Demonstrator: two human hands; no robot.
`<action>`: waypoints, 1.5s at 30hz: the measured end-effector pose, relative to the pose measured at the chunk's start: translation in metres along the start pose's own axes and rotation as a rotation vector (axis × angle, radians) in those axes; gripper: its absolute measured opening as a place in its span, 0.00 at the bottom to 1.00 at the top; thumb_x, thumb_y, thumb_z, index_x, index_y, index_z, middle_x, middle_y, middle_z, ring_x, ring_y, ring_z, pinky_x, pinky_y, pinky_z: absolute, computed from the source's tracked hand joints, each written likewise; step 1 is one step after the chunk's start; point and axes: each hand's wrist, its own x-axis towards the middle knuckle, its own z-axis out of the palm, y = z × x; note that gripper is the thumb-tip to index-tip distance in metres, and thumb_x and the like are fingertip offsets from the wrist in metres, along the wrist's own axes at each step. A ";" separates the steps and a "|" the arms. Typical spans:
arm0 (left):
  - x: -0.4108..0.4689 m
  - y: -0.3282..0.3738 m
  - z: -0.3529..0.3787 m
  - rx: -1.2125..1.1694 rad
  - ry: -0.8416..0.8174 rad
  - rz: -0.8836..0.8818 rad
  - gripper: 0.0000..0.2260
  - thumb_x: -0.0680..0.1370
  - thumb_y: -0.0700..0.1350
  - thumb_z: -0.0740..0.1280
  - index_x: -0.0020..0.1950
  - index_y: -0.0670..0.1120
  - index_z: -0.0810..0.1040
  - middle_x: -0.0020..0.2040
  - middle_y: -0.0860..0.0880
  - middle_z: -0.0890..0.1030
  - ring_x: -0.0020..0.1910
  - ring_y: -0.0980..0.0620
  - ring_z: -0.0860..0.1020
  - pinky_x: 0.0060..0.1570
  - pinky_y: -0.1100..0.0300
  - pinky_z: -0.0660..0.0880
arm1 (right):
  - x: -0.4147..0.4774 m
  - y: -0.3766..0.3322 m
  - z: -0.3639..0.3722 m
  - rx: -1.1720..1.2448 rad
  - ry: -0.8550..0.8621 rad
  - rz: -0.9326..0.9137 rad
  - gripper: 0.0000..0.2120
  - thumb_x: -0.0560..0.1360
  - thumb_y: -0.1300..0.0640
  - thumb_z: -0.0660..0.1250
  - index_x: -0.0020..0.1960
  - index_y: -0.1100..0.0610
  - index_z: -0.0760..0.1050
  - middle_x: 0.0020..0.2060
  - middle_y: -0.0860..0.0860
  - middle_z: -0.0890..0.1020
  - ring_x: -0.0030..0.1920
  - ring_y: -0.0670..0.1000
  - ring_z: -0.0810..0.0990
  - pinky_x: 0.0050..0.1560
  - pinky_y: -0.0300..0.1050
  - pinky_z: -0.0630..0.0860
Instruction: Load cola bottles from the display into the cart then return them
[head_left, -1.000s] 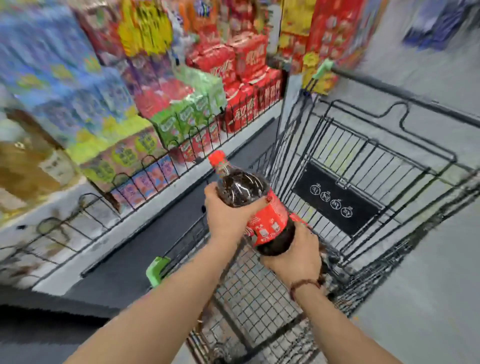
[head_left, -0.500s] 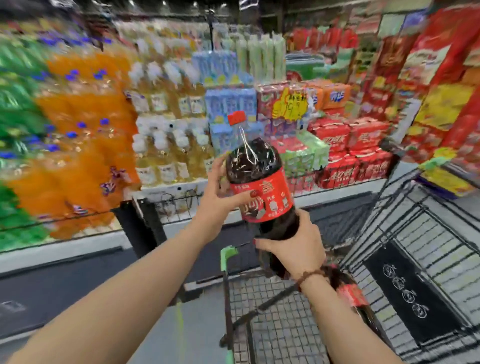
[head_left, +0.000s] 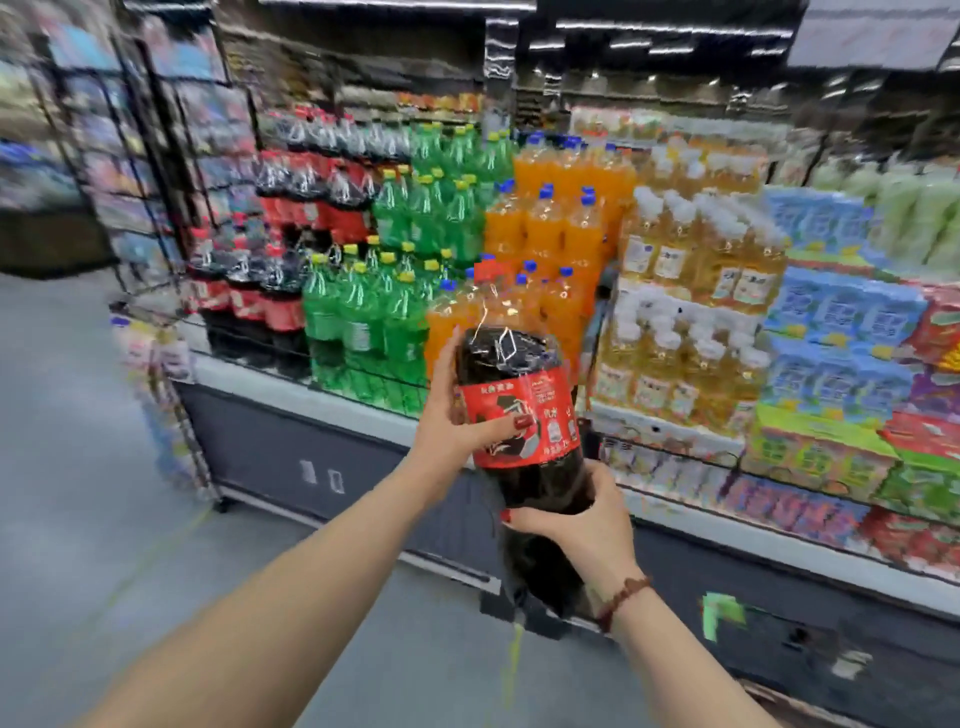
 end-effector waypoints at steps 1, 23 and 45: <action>-0.001 0.008 -0.027 0.005 0.033 0.007 0.47 0.58 0.44 0.79 0.73 0.59 0.60 0.65 0.64 0.75 0.62 0.57 0.78 0.58 0.55 0.77 | 0.001 -0.006 0.028 0.027 -0.040 -0.006 0.38 0.42 0.43 0.80 0.50 0.45 0.72 0.46 0.42 0.82 0.47 0.43 0.81 0.49 0.47 0.78; 0.047 0.060 -0.413 0.185 0.505 0.027 0.47 0.61 0.37 0.80 0.74 0.60 0.63 0.68 0.55 0.74 0.62 0.49 0.79 0.59 0.45 0.77 | 0.085 -0.077 0.425 0.220 -0.596 0.022 0.37 0.46 0.56 0.81 0.54 0.56 0.77 0.46 0.51 0.86 0.46 0.51 0.85 0.43 0.46 0.80; 0.295 0.058 -0.702 0.239 0.641 -0.156 0.38 0.66 0.32 0.77 0.70 0.53 0.63 0.58 0.47 0.80 0.49 0.53 0.82 0.41 0.61 0.80 | 0.334 -0.158 0.737 0.324 -0.714 -0.021 0.32 0.52 0.68 0.82 0.52 0.57 0.75 0.45 0.53 0.85 0.46 0.54 0.84 0.46 0.50 0.81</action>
